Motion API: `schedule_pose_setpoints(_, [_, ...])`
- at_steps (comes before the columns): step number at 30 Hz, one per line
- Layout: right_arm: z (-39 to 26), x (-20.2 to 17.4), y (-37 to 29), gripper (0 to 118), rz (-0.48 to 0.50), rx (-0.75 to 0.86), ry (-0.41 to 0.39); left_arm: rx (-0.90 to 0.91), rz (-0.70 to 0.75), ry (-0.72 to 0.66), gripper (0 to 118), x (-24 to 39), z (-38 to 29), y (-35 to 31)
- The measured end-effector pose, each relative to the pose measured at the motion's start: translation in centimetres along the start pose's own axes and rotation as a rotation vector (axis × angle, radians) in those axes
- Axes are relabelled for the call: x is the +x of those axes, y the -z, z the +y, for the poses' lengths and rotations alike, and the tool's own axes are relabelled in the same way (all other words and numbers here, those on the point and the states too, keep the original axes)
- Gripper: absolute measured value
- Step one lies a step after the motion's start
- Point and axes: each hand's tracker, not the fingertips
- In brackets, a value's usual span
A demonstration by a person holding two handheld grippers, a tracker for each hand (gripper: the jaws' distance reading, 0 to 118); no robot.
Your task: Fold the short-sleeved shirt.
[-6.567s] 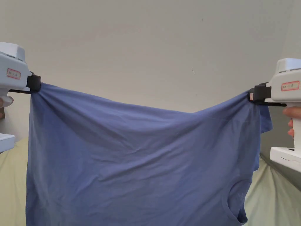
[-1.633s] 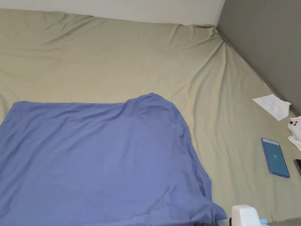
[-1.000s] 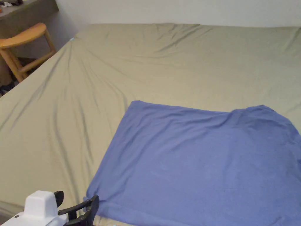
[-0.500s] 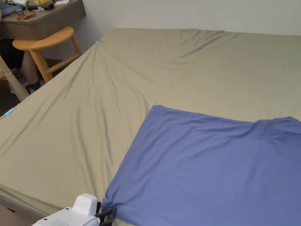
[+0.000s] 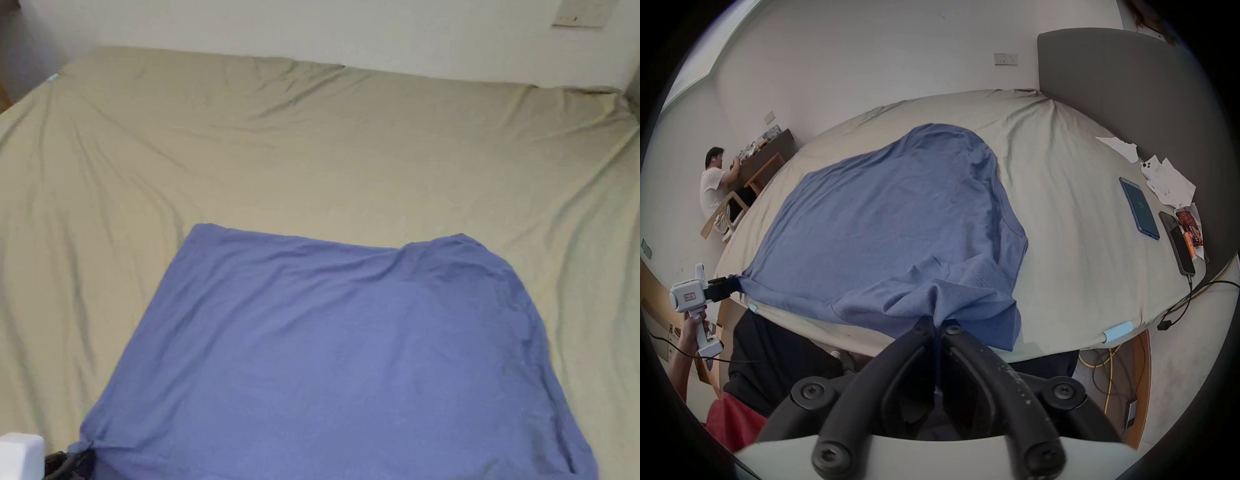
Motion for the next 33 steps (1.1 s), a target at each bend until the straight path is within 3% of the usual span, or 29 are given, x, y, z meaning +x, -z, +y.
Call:
schedule_pose_setpoints(6, [5.3, 1.3, 1.6, 3, -0.005, 0.058, -0.050, 0.100, -0.004, 0.020, 5, 0.5, 5.8, 0.8])
schedule_pose_setpoints(11, [10.7, 2.7, 8.0, 3, -0.015, 0.036, -0.043, 0.116, 0.025, -0.002, 5, 0.8, 10.4, 6.3])
schedule_pose_setpoints(16, [13.5, 3.2, 14.0, 3, -0.069, -0.001, -0.054, 0.044, 0.062, -0.028, 5, 1.6, 11.6, 12.0])
schedule_pose_setpoints(20, [14.1, 3.2, 16.7, 4, -0.106, -0.034, -0.120, 0.012, 0.104, 0.014, 7, 2.3, 11.2, 13.9])
schedule_pose_setpoints(22, [14.4, 3.2, 16.4, 25, -0.166, 0.003, -0.175, 0.020, 0.107, 0.022, 39, 2.2, 11.2, 13.9])
schedule_pose_setpoints(24, [14.7, 3.3, 14.8, 74, -0.244, 0.061, -0.195, 0.044, 0.113, -0.035, 87, 1.8, 11.5, 12.8])
schedule_pose_setpoints(25, [14.6, 3.3, 12.8, 82, -0.257, 0.143, -0.174, 0.092, 0.074, -0.069, 97, 1.6, 11.7, 11.4])
schedule_pose_setpoints(27, [13.8, 3.5, 8.8, 82, -0.218, 0.307, -0.136, 0.181, -0.019, -0.105, 100, 2.0, 11.9, 7.6])
schedule_pose_setpoints(29, [12.3, 2.8, 4.0, 82, -0.200, 0.469, -0.130, 0.284, 0.014, -0.034, 100, 3.0, 11.5, 3.8])
schedule_pose_setpoints(33, [9.0, 0.7, -3.3, 77, -0.152, 0.612, -0.141, 0.451, 0.006, 0.044, 94, 5.9, 10.0, -3.9])
